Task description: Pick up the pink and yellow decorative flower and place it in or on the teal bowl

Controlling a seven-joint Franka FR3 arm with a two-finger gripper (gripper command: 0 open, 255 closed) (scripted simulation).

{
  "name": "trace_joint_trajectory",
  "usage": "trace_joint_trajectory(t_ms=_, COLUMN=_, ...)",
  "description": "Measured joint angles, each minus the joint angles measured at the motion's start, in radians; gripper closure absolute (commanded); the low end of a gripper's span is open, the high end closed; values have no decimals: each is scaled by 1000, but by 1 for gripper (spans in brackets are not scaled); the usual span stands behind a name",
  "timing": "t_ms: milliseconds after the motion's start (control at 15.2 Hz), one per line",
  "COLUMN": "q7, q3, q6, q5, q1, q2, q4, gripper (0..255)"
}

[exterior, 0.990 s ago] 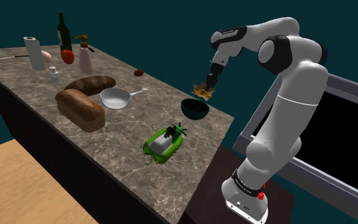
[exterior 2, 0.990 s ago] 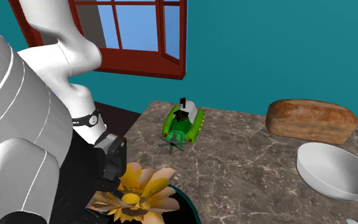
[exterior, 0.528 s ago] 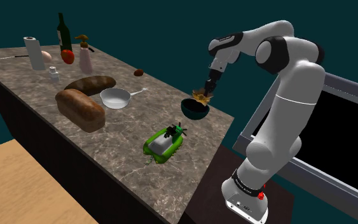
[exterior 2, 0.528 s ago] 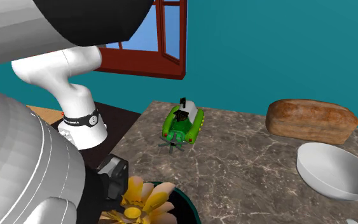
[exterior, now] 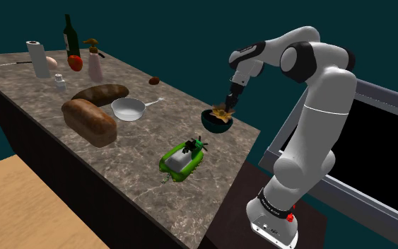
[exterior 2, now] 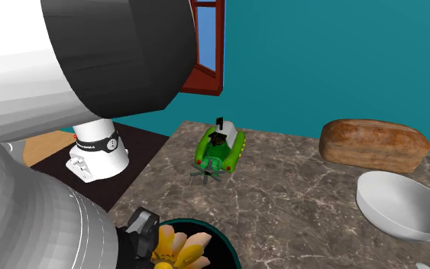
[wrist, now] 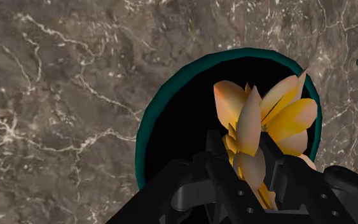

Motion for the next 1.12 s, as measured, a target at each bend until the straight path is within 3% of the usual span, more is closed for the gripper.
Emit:
trace_joint_trajectory(t_ms=330, q7=-1, q3=0, q6=4, q5=1, q1=0, q2=0, q4=-2, gripper=255)
trace_joint_trajectory(t_ms=396, q7=-1, q3=0, q6=4, q5=1, q1=0, q2=1, q4=-1, gripper=0)
trace_joint_trajectory(t_ms=792, q7=-1, q3=0, q6=4, q5=1, q1=0, q2=2, q4=-2, gripper=0)
trace_joint_trajectory(t_ms=1122, q7=8, q3=-10, q6=-103, q5=-12, q1=-15, q2=-1, q4=102, gripper=0)
